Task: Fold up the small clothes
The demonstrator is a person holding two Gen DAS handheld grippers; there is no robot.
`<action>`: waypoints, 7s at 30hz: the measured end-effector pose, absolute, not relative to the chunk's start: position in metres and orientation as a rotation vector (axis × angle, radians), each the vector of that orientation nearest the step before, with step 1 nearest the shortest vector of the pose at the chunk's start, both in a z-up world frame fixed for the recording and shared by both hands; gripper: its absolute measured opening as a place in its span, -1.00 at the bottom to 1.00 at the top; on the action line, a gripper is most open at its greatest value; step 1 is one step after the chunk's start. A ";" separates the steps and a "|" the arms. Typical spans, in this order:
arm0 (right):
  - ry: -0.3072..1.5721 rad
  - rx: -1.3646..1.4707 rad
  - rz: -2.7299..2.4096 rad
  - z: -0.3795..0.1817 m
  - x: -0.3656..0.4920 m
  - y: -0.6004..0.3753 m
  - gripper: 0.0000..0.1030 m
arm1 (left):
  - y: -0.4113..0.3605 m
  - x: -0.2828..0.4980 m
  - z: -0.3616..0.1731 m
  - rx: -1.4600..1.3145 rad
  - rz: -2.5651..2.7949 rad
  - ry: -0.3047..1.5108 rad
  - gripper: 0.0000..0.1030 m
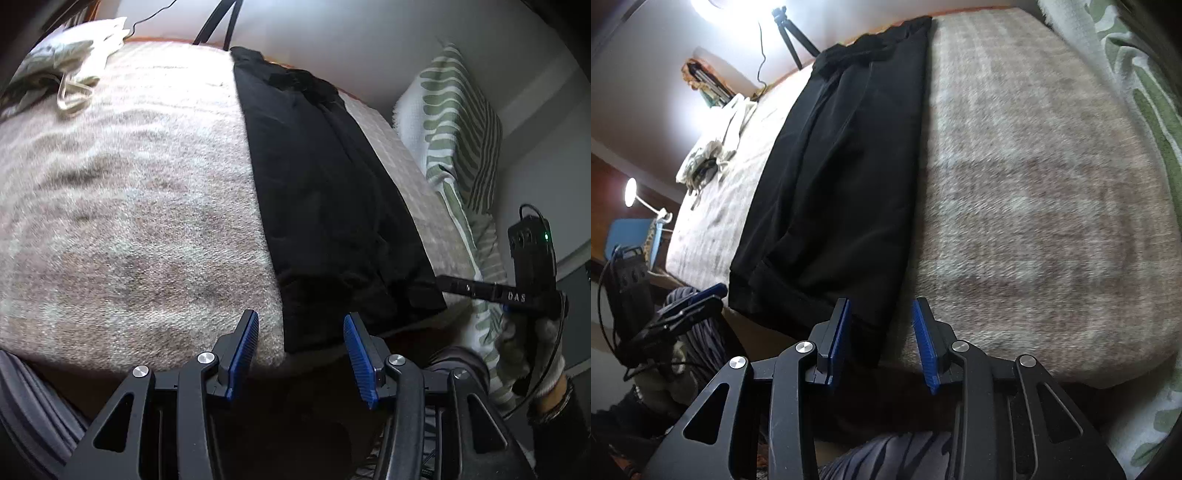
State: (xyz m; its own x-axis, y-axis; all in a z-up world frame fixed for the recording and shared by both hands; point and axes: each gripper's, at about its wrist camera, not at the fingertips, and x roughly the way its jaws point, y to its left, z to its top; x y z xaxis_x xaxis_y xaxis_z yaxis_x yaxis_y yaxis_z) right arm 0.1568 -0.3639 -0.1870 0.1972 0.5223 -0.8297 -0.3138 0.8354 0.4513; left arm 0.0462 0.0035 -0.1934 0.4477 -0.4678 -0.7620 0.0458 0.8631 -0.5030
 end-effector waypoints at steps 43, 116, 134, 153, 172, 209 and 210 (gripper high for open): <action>1.136 0.508 0.777 -0.163 0.175 -0.390 -0.94 | 0.019 0.104 -0.147 -0.500 -0.399 1.019 -0.97; 0.997 0.115 0.634 -0.159 0.351 -0.333 -0.77 | 0.039 0.277 -0.149 -0.143 -0.241 0.917 -0.48; 1.058 0.063 0.711 -0.181 0.361 -0.302 -0.70 | 0.030 0.321 -0.164 -0.082 -0.233 0.969 -0.42; 0.986 0.271 0.597 -0.175 0.529 -0.318 -0.35 | 0.089 0.479 -0.161 -0.293 -0.172 0.947 0.02; 0.951 0.242 0.613 -0.193 0.592 -0.283 -0.53 | 0.057 0.538 -0.174 -0.163 -0.115 0.973 -0.76; 0.803 0.050 0.767 -0.113 0.301 -0.334 -0.94 | 0.011 0.250 -0.067 -0.046 -0.380 0.878 -0.94; 0.816 0.044 0.762 -0.122 0.292 -0.336 -0.94 | 0.011 0.240 -0.074 -0.044 -0.388 0.897 -0.94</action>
